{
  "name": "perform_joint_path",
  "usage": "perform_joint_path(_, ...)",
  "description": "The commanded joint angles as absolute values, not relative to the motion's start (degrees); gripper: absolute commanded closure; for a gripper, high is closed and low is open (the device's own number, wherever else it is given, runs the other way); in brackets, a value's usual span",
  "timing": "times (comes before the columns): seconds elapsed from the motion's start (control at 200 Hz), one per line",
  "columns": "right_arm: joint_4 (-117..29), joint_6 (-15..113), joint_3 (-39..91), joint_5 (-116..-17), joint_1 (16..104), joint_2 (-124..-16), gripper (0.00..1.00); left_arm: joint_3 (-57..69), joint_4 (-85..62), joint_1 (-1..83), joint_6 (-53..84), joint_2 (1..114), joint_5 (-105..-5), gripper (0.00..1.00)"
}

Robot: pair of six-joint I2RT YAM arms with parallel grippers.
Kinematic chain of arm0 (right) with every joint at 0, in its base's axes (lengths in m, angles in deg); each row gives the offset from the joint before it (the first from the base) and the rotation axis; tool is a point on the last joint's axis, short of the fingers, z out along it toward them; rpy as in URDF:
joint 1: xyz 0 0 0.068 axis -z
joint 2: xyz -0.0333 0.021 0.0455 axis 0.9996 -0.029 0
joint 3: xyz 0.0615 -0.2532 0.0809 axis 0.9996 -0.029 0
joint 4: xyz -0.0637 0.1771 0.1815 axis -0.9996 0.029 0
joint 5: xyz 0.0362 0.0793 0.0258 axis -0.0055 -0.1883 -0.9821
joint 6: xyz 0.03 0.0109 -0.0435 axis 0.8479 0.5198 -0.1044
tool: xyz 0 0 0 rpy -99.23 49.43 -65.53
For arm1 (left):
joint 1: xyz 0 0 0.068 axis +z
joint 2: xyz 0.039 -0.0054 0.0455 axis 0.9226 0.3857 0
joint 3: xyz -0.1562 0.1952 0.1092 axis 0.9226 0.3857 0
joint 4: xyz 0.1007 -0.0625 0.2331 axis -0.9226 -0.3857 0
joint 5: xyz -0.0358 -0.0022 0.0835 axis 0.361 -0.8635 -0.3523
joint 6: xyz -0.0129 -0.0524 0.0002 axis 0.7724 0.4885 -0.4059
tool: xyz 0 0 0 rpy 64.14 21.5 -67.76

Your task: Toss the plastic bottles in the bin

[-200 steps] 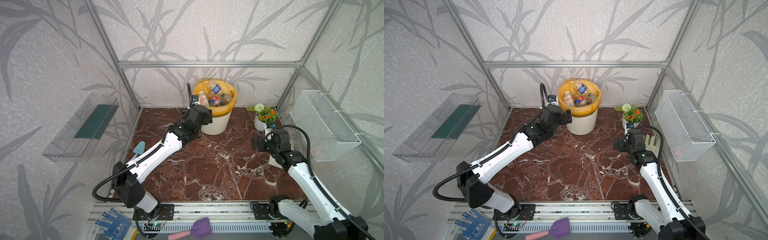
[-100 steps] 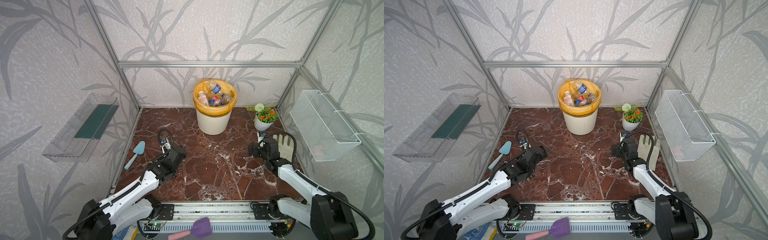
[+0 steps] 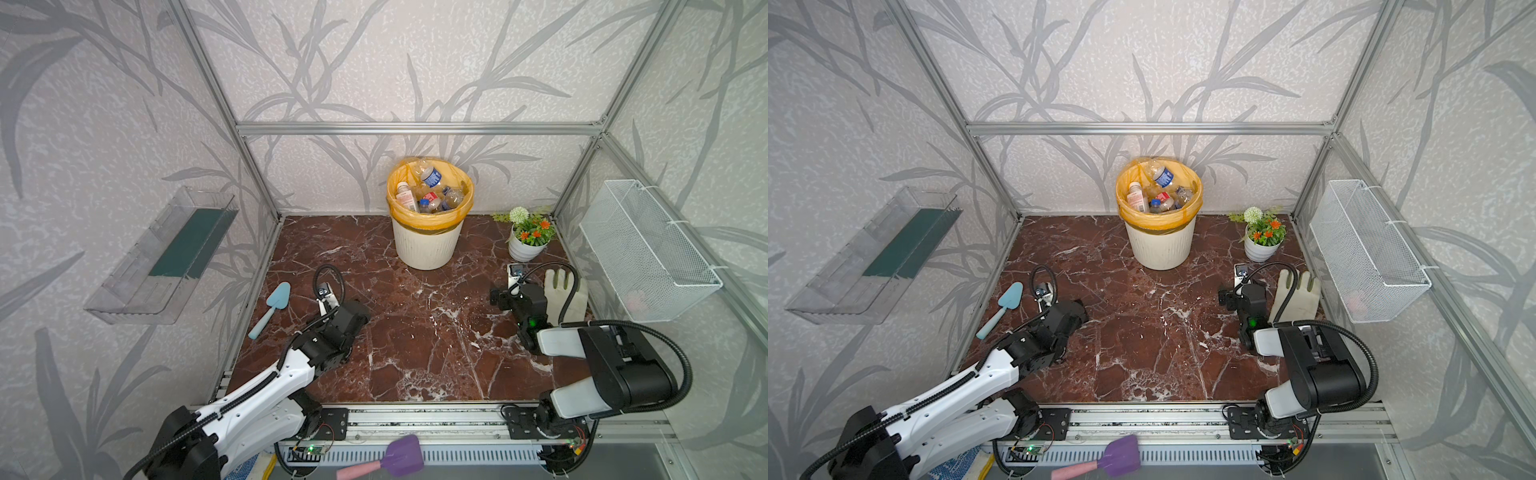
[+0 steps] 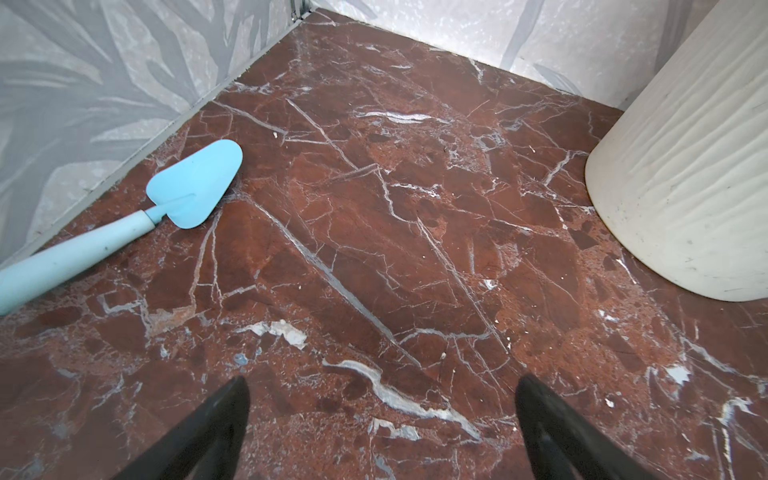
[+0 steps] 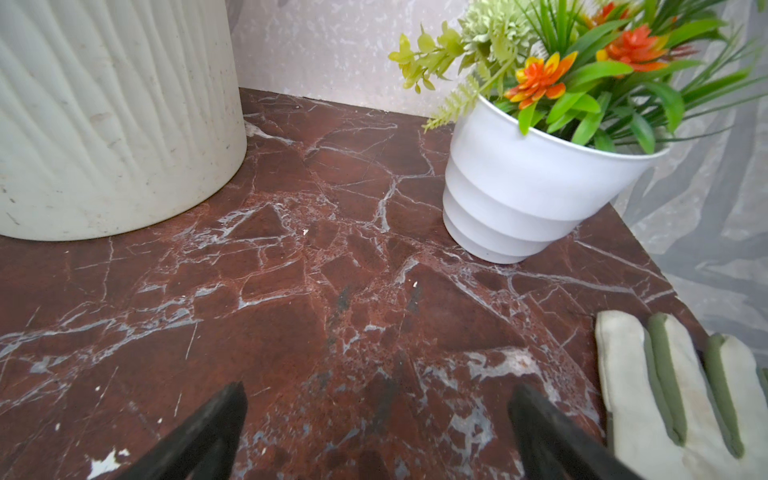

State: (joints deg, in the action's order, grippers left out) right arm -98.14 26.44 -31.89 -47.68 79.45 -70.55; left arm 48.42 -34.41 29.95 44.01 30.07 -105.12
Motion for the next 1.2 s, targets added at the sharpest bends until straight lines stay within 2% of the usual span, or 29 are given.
perform_joint_path(0.0, -111.8, 24.4, -34.0, -49.4, 79.5, -74.6, 0.01, 46.2, -30.9, 30.3, 37.7, 31.9, -110.3, 0.01)
perform_joint_path(0.28, -104.2, 26.1, -30.7, -45.4, 79.5, -73.6, 0.01, 48.1, -15.1, 34.7, 20.7, 37.9, -117.1, 0.01)
perform_joint_path(0.405, -102.4, 26.5, -29.7, -44.9, 79.6, -73.6, 0.01, 46.7, -13.0, 41.4, 24.1, 40.7, -116.1, 0.01)
perform_joint_path(0.585, -102.4, 26.5, -29.8, -44.8, 79.6, -73.6, 0.01, 45.6, 6.7, 45.1, -2.4, 49.6, -114.7, 0.01)
perform_joint_path(0.65, -102.4, 26.5, -29.8, -44.8, 79.6, -73.5, 0.01, 45.3, 11.0, 47.8, -5.2, 53.6, -111.3, 0.01)
perform_joint_path(0.77, -102.3, 26.5, -29.7, -44.8, 79.6, -73.5, 0.01, 48.2, 22.3, 52.3, -8.3, 59.1, -99.8, 0.1)
perform_joint_path(0.835, -102.3, 26.4, -29.8, -44.8, 79.6, -73.5, 0.01, 49.2, 27.7, 53.7, -10.3, 61.9, -97.3, 0.09)
perform_joint_path(0.9, -102.3, 26.5, -29.8, -44.8, 79.6, -73.5, 0.01, 48.6, 25.0, 55.2, -7.7, 63.2, -95.3, 0.09)
perform_joint_path(1.005, -102.3, 26.5, -29.7, -44.8, 79.6, -73.6, 0.01, 51.2, 29.5, 58.0, -5.3, 63.7, -92.7, 0.07)
perform_joint_path(1.115, -102.3, 26.5, -29.7, -44.8, 79.6, -73.5, 0.01, 56.7, 36.9, 63.8, 0.0, 62.4, -83.3, 0.05)
perform_joint_path(1.195, -102.3, 26.4, -29.8, -44.8, 79.6, -73.5, 0.01, 60.1, 45.4, 67.1, 2.1, 65.3, -77.2, 0.03)
